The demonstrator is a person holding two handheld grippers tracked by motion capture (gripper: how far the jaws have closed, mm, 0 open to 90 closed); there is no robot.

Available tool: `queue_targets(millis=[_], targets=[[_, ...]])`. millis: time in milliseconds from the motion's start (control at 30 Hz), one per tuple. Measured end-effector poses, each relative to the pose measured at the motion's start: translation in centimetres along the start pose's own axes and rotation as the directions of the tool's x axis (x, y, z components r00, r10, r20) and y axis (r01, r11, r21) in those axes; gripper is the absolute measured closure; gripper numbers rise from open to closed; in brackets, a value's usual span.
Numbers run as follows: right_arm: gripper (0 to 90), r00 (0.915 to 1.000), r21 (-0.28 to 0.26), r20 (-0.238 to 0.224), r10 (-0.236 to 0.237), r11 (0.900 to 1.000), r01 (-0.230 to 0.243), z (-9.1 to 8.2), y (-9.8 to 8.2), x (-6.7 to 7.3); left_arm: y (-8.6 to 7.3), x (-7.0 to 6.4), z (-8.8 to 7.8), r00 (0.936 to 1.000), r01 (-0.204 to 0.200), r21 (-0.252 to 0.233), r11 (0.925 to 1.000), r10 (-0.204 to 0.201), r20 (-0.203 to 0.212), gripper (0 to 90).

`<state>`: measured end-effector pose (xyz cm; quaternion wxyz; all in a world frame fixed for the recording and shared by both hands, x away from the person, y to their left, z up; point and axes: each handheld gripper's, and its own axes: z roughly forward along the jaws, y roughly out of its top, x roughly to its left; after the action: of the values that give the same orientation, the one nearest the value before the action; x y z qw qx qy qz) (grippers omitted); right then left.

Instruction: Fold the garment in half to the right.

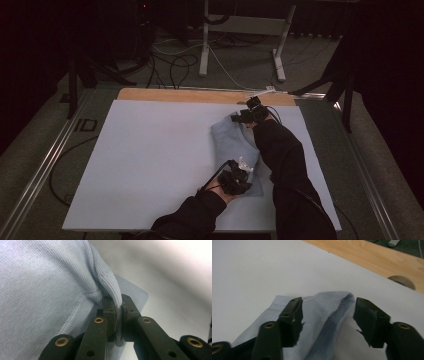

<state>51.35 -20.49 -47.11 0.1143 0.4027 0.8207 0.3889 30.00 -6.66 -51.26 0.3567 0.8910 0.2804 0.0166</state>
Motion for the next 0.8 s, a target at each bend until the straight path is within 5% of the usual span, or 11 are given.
queue_targets(millis=[400,567,800], targets=[[31.1,0.9997,0.015,0.012,-0.023,1.000,0.023,-1.3,0.1,1.2,0.5,-0.8,0.1,0.9971,-0.023,-0.012,0.9997,0.024,0.072,73.4],[31.4,0.9994,0.007,0.020,-0.028,1.000,0.028,-1.6,0.0,1.4,1.0,-1.2,0.7,0.9987,-0.040,-0.007,0.9992,0.040,0.032,82.0],[31.7,0.9998,-0.007,0.010,-0.018,1.000,0.018,-1.7,-0.1,1.3,1.7,-1.9,1.4,0.9985,-0.033,-0.012,0.9994,0.033,0.044,83.3]])
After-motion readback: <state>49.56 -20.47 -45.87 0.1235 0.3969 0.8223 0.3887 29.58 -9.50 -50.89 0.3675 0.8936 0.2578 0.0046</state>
